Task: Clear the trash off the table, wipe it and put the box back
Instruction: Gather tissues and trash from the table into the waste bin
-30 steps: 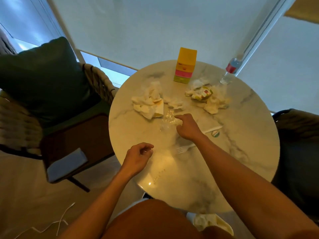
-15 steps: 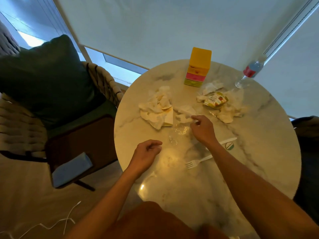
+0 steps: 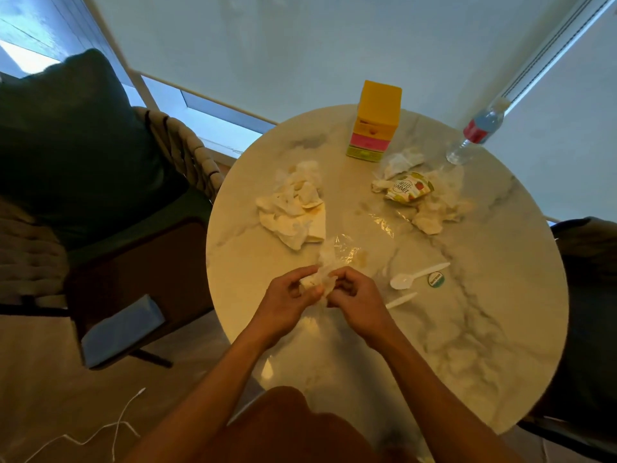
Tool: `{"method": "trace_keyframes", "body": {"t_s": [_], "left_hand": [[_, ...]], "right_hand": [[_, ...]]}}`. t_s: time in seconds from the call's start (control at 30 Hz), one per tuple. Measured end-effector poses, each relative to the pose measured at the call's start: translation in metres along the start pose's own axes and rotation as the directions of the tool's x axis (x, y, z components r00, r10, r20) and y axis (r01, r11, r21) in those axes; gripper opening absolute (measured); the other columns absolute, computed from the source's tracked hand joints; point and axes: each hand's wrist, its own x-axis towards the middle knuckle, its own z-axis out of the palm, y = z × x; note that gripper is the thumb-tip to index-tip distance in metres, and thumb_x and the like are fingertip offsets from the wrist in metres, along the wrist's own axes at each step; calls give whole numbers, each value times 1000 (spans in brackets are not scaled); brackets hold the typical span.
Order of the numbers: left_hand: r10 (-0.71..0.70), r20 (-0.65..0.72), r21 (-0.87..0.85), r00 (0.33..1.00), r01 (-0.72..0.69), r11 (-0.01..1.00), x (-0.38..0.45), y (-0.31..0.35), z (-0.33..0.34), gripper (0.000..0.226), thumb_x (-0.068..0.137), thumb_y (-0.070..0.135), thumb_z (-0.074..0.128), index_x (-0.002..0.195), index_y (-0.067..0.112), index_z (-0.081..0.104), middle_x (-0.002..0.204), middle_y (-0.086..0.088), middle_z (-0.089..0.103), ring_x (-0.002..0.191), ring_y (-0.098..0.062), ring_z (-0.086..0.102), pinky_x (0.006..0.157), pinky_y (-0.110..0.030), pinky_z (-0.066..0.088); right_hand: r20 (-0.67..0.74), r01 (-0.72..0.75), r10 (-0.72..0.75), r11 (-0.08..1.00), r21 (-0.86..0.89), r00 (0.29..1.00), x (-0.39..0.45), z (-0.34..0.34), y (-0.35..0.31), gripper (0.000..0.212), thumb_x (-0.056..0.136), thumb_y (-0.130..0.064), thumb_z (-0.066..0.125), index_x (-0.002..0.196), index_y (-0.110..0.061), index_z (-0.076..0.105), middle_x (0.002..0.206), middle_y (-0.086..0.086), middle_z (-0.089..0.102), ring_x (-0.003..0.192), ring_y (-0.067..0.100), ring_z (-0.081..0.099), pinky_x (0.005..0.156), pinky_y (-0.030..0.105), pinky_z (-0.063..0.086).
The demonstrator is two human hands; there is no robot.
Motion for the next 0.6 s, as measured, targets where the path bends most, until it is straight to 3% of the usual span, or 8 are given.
{"method": "trace_keyframes", "body": {"t_s": [0.1, 0.2, 0.3, 0.4, 0.43, 0.5, 0.6], "left_hand": [[-7, -167, 23, 986, 11, 1000, 1, -7, -9, 27, 85, 2, 66, 96, 26, 67, 90, 6, 69, 74, 3, 63, 68, -13, 50], [-52, -259, 24, 965, 61, 998, 2, -15, -21, 16, 86, 5, 66, 94, 19, 69, 87, -4, 69, 69, -4, 62, 67, -21, 52], [-111, -302, 37, 947, 127, 991, 1, -20, -29, 12, 87, 10, 66, 92, 20, 69, 83, 2, 68, 70, -7, 62, 66, -18, 53], [-152, -338, 25, 929, 171, 985, -2, -24, -36, 10, 87, 11, 67, 93, 19, 68, 81, 2, 67, 73, -12, 62, 58, -13, 52], [-164, -348, 19, 923, 182, 983, -3, -25, -39, 10, 87, 11, 67, 94, 18, 69, 83, 0, 67, 75, -14, 63, 58, -13, 52], [-184, -367, 21, 912, 206, 978, -5, -27, -42, 13, 86, 13, 68, 99, 15, 68, 88, -2, 67, 77, -15, 62, 56, -12, 51], [-198, -382, 19, 903, 222, 975, -7, -28, -45, 14, 84, 15, 71, 97, 19, 68, 93, 0, 67, 83, -15, 63, 68, -20, 53]], "right_hand": [[54, -35, 38, 998, -54, 998, 19, 1, -7, 18, 85, 3, 58, 87, -13, 65, 80, 2, 69, 75, 11, 67, 69, 23, 53], [-129, 51, -94, 952, -301, 987, 50, 11, -12, 15, 89, -11, 58, 98, -20, 66, 83, -10, 64, 76, 7, 63, 69, 21, 48], [-40, 184, -254, 793, -581, 966, 82, 27, -17, 38, 89, -25, 61, 126, -27, 56, 95, -4, 60, 84, 11, 57, 75, 28, 48], [116, 199, -187, 522, -829, 975, 106, 41, -14, 53, 91, -32, 59, 140, -29, 40, 116, 5, 52, 98, 25, 57, 78, 36, 48], [135, 201, -176, 447, -872, 975, 110, 44, -11, 51, 91, -31, 57, 140, -27, 41, 119, 6, 51, 101, 27, 57, 76, 36, 47], [136, 215, -217, 400, -891, 967, 115, 48, -4, 37, 92, -21, 53, 129, -18, 52, 114, 8, 54, 98, 31, 58, 72, 37, 47], [58, 211, -312, 484, -849, 948, 112, 45, -1, 20, 91, -12, 48, 102, -8, 64, 98, 10, 60, 85, 34, 59, 68, 41, 48]]}}
